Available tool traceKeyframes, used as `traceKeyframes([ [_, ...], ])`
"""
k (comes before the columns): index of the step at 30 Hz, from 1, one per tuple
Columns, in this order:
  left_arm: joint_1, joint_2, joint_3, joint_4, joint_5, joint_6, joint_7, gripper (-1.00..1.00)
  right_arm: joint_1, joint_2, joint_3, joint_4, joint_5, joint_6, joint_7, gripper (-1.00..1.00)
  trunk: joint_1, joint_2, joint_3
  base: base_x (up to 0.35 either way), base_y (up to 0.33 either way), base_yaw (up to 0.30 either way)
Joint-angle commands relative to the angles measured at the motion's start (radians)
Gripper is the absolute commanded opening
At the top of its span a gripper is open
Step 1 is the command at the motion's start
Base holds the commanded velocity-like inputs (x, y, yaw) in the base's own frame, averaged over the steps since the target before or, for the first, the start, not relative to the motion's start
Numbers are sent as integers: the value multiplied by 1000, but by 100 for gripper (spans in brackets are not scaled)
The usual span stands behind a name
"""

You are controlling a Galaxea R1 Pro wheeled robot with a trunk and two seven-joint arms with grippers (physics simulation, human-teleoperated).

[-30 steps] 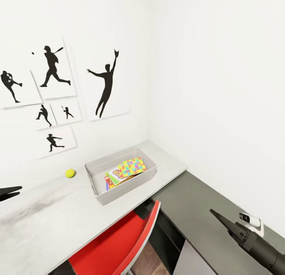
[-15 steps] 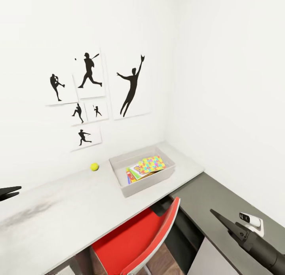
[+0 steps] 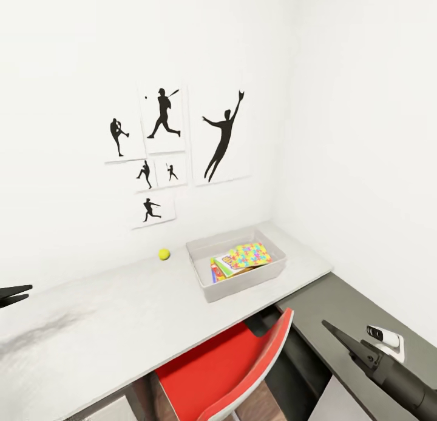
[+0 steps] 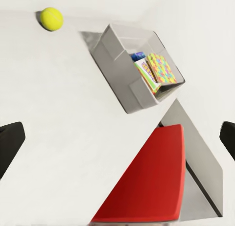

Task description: Put all the toys in the child's room - the three board games (two on the bed and one on the table), the two jigsaw puzzles on the table, and the tennis ball on the table - inside the toy box on the table in the child's room.

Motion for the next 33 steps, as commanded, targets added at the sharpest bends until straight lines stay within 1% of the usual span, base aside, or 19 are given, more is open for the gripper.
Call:
traceKeyframes([
  [1, -1, 1, -5, 1, 4, 11, -3, 100, 0, 0, 0, -1, -6, 7, -2, 100, 1, -2, -1, -1, 1, 193],
  [22, -1, 2, -6, 1, 4, 10, -3, 100, 0, 0, 0, -1, -6, 7, -3, 100, 1, -2, 28, 0, 0, 193],
  [33, -1, 7, -5, 2, 5, 9, -3, 100, 0, 0, 0, -1, -6, 7, -3, 100, 1, -2, 43, 0, 0, 193],
])
